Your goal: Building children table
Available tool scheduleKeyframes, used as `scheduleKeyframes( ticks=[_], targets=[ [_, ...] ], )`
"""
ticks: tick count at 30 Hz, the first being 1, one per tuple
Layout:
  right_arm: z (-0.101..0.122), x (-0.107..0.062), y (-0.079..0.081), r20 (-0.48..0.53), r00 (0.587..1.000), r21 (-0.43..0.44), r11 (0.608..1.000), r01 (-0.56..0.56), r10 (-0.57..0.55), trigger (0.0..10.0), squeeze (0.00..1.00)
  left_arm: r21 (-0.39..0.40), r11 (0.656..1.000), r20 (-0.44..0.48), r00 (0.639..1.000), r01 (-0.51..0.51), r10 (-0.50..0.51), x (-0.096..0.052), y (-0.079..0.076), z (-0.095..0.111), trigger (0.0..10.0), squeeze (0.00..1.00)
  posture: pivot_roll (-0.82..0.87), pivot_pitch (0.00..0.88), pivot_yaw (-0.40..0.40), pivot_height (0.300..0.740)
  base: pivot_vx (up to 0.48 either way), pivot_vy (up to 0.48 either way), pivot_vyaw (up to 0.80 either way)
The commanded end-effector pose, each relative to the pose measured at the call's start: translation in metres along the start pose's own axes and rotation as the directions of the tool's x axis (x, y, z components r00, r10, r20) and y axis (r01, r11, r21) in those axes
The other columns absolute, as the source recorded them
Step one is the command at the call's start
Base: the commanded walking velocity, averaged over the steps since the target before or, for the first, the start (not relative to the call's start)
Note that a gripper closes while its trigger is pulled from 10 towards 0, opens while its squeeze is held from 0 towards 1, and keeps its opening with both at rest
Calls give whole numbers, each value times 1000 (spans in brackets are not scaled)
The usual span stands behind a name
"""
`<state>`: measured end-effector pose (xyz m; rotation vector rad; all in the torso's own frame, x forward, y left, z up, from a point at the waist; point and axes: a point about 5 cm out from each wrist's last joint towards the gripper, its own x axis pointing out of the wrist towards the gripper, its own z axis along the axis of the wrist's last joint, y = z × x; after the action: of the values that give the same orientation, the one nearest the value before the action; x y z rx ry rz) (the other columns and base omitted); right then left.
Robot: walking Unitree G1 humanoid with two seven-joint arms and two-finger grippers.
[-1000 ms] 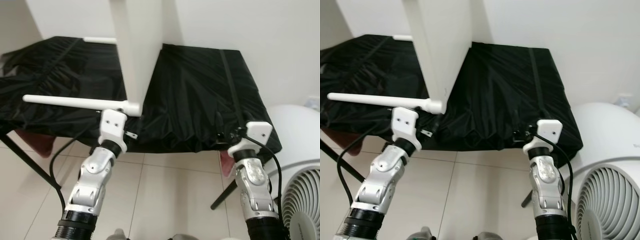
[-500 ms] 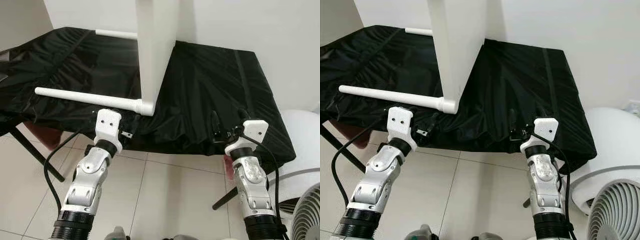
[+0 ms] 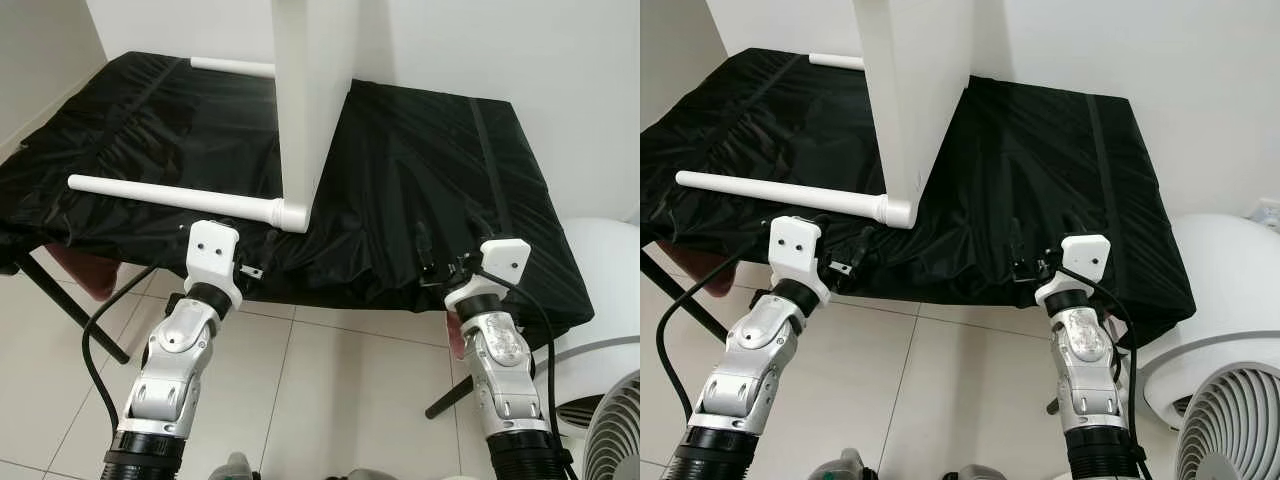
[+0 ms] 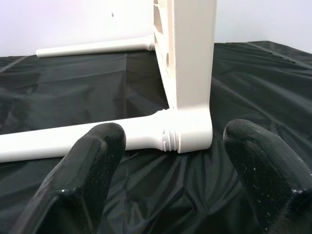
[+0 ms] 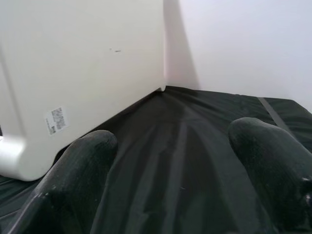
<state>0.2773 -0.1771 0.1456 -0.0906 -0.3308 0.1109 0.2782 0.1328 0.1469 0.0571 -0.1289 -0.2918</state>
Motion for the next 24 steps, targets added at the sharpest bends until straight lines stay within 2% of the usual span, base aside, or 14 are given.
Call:
scheduleKeyframes(
  ticks=[1, 5, 24],
  targets=[
    [-2, -3, 2, -17, 1000, 12, 1000, -7, 7, 10000, 0, -12, 1000, -7, 1000, -9, 9, -3, 1, 0, 10000, 0, -14, 22, -49, 740, 0, 0, 0],
    [-3, -3, 1, -20, 1000, 12, 1000, -10, 10, 10000, 0, -12, 1000, -6, 1000, -11, 11, -4, 1, 0, 10000, 0, -14, 25, -51, 740, 0, 0, 0],
    [-3, -1, 1, -23, 1000, 12, 1000, -18, 19, 10000, 0, -20, 1000, -4, 1000, -23, 23, -5, 2, 2, 10000, 0, -7, 21, -57, 740, 257, 0, 0]
  ],
)
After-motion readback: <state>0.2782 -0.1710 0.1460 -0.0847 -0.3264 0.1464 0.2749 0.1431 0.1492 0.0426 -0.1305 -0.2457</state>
